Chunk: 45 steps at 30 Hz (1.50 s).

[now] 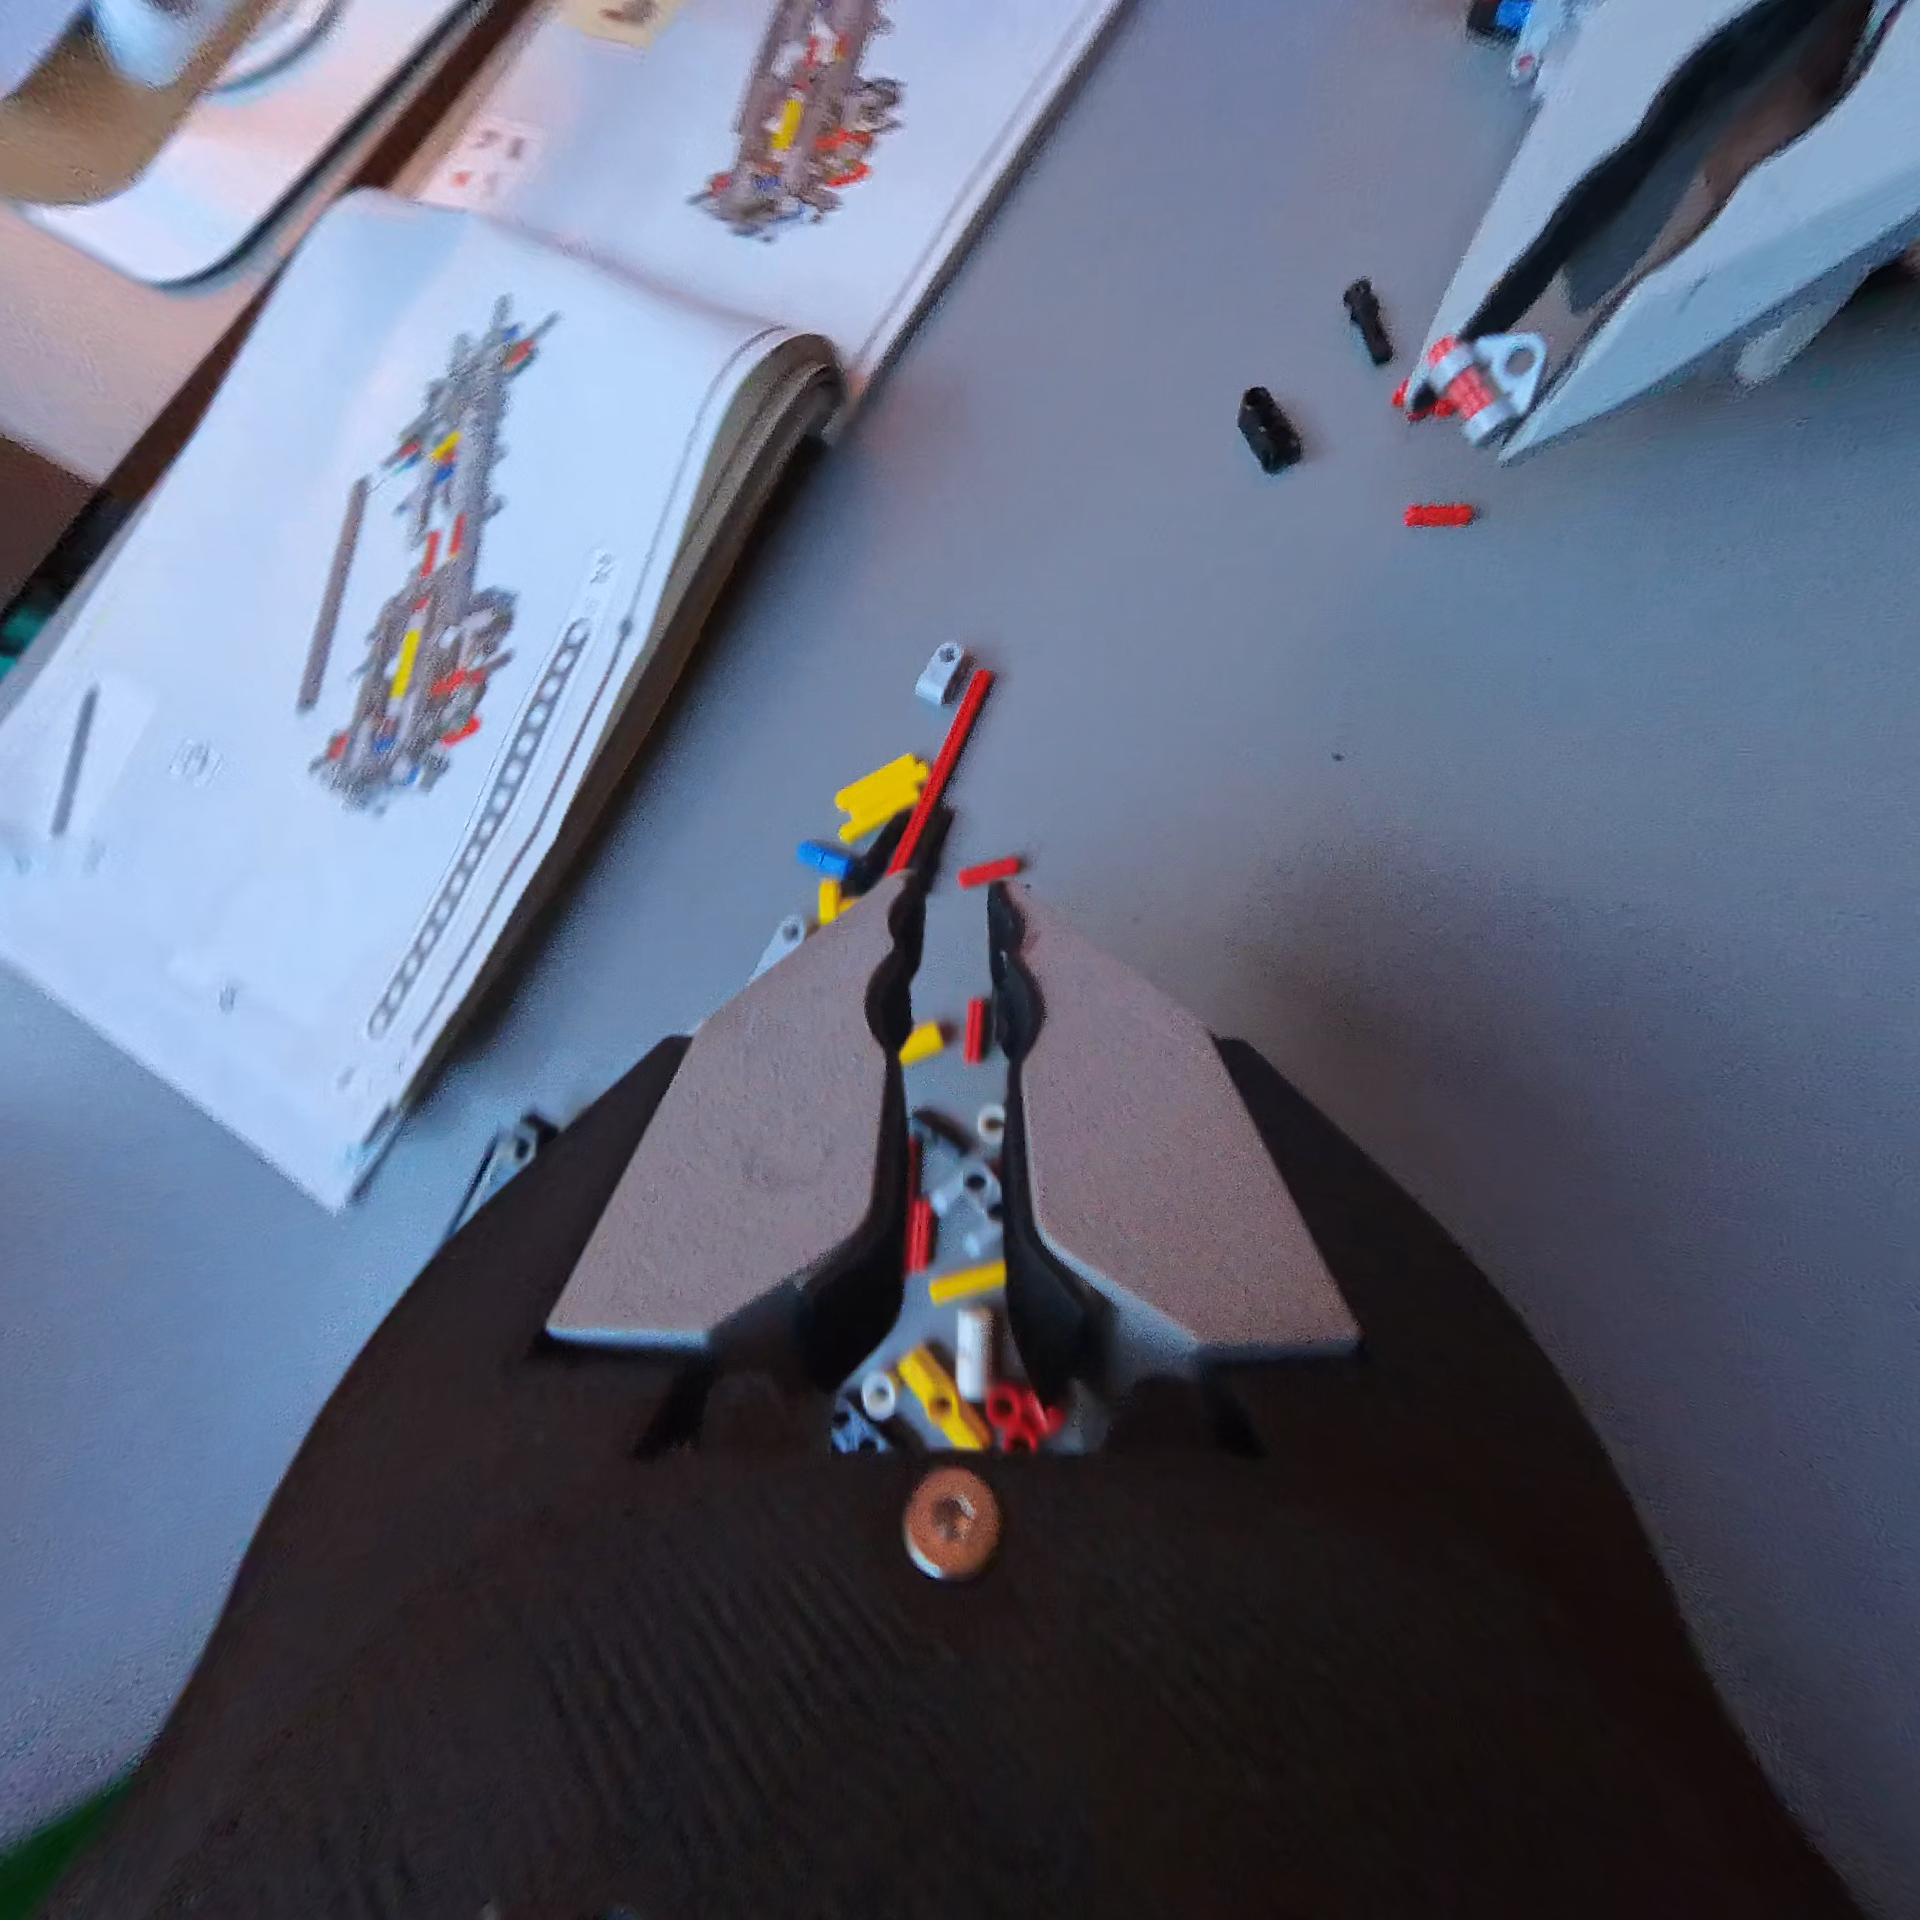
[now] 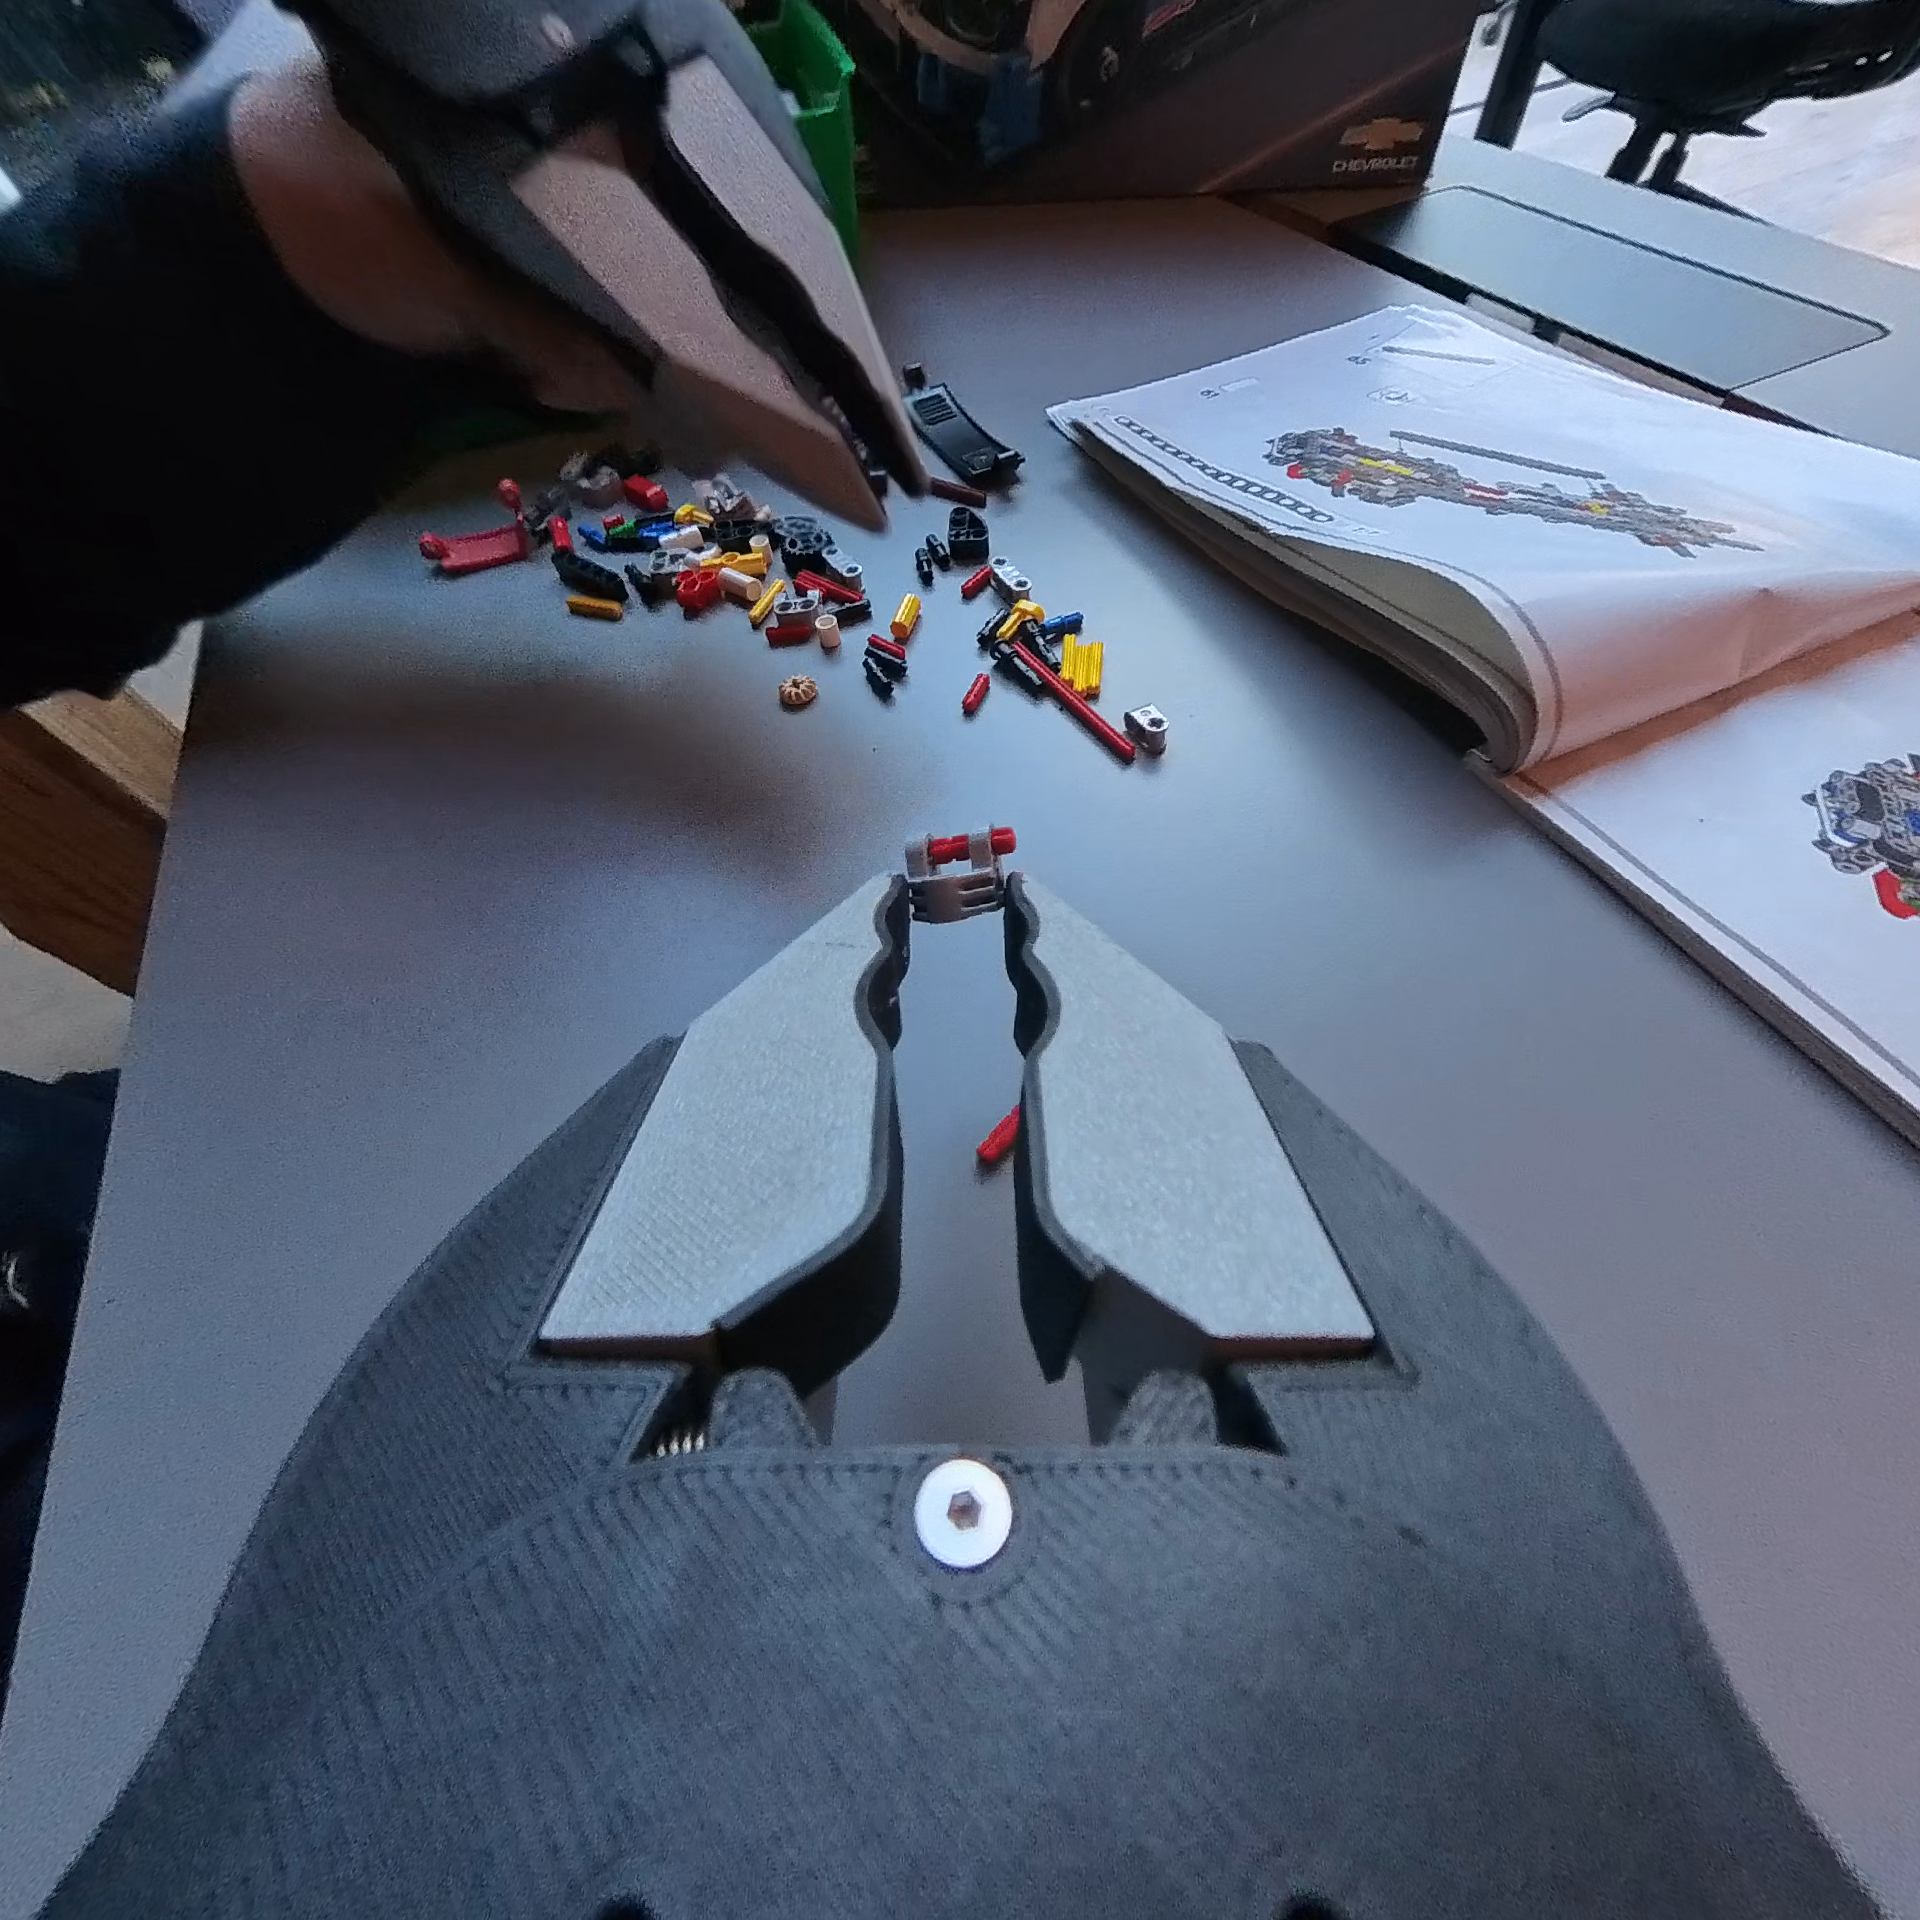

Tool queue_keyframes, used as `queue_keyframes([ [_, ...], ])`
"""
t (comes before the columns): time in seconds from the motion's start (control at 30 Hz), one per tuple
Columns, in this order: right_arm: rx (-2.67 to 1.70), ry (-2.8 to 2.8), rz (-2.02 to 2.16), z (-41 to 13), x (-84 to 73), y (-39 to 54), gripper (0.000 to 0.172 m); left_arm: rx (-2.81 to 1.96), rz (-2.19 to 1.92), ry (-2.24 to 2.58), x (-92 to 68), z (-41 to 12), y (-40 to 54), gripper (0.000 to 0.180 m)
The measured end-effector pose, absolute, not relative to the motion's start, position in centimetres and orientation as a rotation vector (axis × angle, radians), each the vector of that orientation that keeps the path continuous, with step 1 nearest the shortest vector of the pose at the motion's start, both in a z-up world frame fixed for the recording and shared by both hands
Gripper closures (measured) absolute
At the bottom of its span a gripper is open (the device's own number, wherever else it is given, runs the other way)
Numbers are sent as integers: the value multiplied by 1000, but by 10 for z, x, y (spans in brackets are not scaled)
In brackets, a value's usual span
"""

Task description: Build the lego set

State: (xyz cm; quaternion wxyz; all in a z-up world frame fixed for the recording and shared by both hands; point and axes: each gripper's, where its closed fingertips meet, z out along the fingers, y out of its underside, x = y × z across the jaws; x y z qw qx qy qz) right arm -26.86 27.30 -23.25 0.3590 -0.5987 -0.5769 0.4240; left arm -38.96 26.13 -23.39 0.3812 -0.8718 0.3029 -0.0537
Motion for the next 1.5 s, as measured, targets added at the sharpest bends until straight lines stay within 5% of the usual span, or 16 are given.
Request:
queue_keyframes([
  [0.37, -1661, -1278, 1192, -224, -257, 298, 157, -2422, 27, 1166, -367, -287, 300, 176],
  [0.73, -1704, -1149, 1316, -216, -249, 308, 157, -2414, 32, 1149, -360, -278, 302, 180],
  [0.97, -1722, -1062, 1519, -210, -248, 307, 157, -2540, -60, 1052, -374, -287, 311, 163],
  [1.27, -1722, -868, 1814, -198, -242, 313, 158, -2546, -162, 1070, -367, -288, 306, 178],
  [1.5, -1721, -857, 1805, -198, -240, 315, 158, -2576, -147, 1069, -374, -285, 299, 162],
])
